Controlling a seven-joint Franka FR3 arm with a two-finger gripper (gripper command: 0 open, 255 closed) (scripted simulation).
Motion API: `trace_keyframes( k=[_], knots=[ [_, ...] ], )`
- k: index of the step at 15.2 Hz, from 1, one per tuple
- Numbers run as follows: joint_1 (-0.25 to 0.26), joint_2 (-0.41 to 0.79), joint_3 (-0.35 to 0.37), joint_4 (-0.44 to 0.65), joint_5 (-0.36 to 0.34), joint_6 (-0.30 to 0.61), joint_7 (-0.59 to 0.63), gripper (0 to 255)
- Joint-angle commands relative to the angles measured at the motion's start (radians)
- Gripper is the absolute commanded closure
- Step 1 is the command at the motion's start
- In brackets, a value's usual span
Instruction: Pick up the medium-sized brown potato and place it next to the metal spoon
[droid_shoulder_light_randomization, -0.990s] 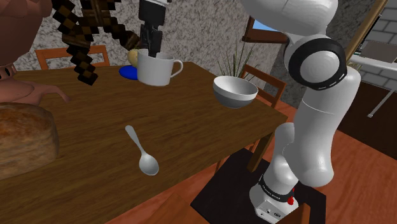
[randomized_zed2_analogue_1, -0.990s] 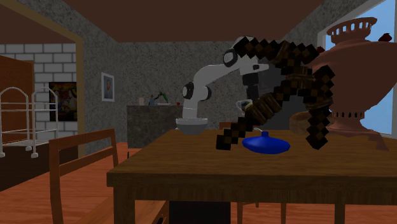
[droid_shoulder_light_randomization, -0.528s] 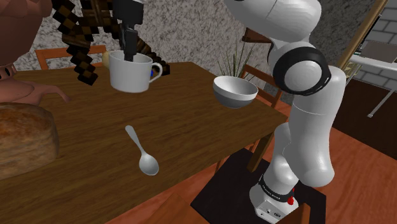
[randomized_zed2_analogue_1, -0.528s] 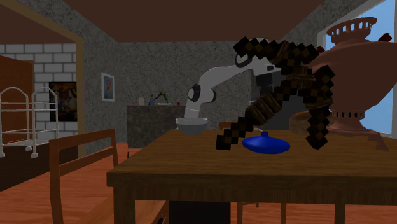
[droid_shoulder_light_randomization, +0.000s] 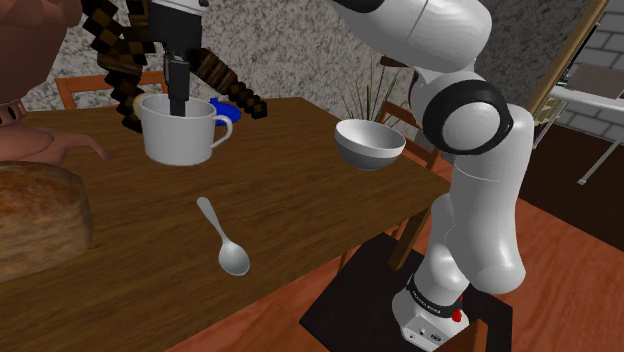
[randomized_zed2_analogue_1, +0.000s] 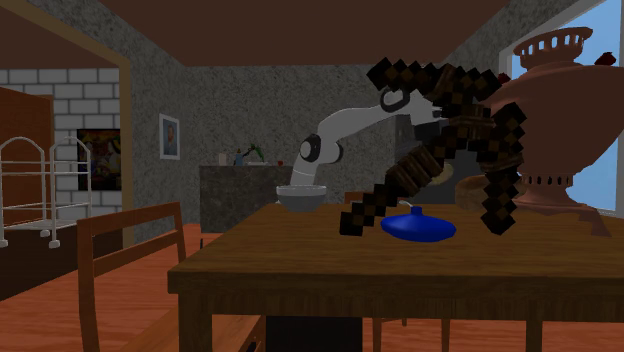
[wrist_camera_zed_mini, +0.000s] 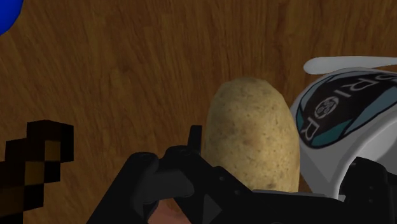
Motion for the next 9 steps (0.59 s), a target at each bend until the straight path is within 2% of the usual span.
trace_keyframes(
  k=[1,9],
  knots=[
    [0.031,-0.019,0.018,-0.048,-0.008,0.031,0.001,255],
    [0.009,-0.083,0.059,-0.251,-0.027,0.173,-0.005,255]
  ],
)
